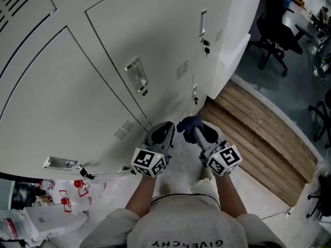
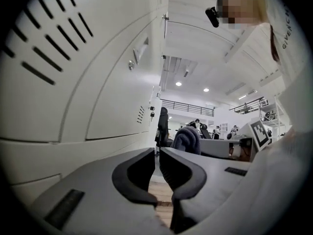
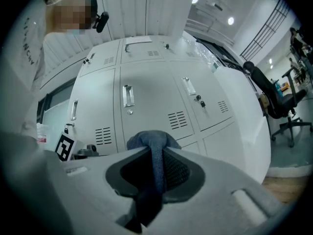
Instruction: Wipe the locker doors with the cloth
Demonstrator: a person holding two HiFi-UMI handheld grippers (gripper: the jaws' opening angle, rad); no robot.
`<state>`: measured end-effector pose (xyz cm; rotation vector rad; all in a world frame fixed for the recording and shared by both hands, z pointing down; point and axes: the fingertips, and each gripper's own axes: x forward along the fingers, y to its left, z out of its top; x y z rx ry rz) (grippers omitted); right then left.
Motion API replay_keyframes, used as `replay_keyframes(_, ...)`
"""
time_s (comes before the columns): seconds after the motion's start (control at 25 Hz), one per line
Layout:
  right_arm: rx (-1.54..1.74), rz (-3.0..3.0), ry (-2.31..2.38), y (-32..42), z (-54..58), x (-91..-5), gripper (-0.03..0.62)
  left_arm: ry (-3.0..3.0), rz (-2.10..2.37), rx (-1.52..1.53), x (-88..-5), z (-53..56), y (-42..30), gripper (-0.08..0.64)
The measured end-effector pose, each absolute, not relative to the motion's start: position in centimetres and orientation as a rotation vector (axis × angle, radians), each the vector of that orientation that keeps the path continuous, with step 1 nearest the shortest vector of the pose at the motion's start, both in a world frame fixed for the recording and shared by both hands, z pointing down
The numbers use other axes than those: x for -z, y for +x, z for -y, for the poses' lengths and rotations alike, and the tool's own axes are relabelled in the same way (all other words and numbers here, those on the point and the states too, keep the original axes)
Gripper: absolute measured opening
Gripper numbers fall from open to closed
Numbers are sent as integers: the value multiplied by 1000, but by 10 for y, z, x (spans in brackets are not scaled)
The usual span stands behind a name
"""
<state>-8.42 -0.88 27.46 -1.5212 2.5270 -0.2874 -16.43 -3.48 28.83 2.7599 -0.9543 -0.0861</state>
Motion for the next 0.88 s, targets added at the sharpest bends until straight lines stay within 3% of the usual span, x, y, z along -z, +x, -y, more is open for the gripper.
replay_keyframes(0.44,340,-2535,-1478,36,70,-288,58,2732,1087,70,-295,101,-67,26)
replay_keyframes(0.88,377,-2598,-1416,110,118,-321,58,2627,1286,69,-323,135,-34,26)
